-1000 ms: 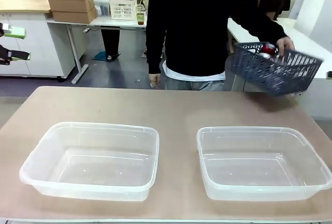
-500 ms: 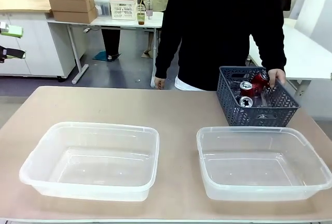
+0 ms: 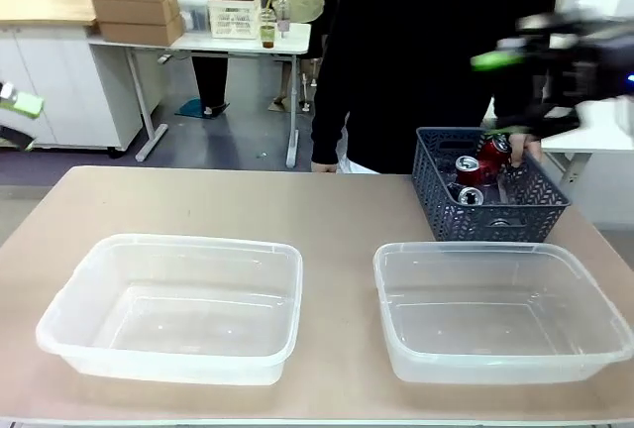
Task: Sort the waste into each basket.
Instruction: Pick up the Organizing box on the left side of the table and lift it.
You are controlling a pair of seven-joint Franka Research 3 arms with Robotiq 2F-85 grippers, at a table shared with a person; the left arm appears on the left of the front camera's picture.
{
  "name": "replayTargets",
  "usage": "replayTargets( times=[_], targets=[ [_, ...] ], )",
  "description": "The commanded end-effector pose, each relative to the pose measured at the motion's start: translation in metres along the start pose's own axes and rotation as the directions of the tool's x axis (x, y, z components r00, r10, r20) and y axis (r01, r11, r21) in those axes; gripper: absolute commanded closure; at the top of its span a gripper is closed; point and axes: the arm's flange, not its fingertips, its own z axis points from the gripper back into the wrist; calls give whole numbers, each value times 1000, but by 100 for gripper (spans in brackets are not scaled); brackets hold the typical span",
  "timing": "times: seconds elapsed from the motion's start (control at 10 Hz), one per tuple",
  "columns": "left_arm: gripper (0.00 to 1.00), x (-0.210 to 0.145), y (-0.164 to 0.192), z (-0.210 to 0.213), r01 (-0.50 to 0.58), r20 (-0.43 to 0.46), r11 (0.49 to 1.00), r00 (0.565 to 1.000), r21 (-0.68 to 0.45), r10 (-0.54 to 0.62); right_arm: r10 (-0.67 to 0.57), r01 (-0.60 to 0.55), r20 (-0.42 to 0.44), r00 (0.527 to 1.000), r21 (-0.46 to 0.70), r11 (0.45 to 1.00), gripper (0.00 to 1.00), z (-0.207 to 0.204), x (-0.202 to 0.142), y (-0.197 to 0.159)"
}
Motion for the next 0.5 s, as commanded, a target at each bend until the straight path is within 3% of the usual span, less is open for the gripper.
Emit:
replayTargets(
  times=[0.0, 0.2, 0.3, 0.4],
  targets=[
    [0, -32, -37, 4, 29, -158, 994, 987, 109, -11, 34, -85, -280, 959, -171, 982, 0, -113, 14, 37],
    [0, -78, -83, -22, 143, -294, 959, 953, 245, -67, 80, -192, -311, 947, -349, 917, 0, -190, -21, 28],
    [0, -89, -99, -39, 197, -327, 948, 939, 250, -108, 70, -219, -357, 931, -398, 891, 0, -197, -30, 16],
    [0, -51, -48, -7, 73, -225, 976, 974, 205, -25, 90, -206, -255, 963, -477, 855, 0, -171, -17, 5]
  ],
)
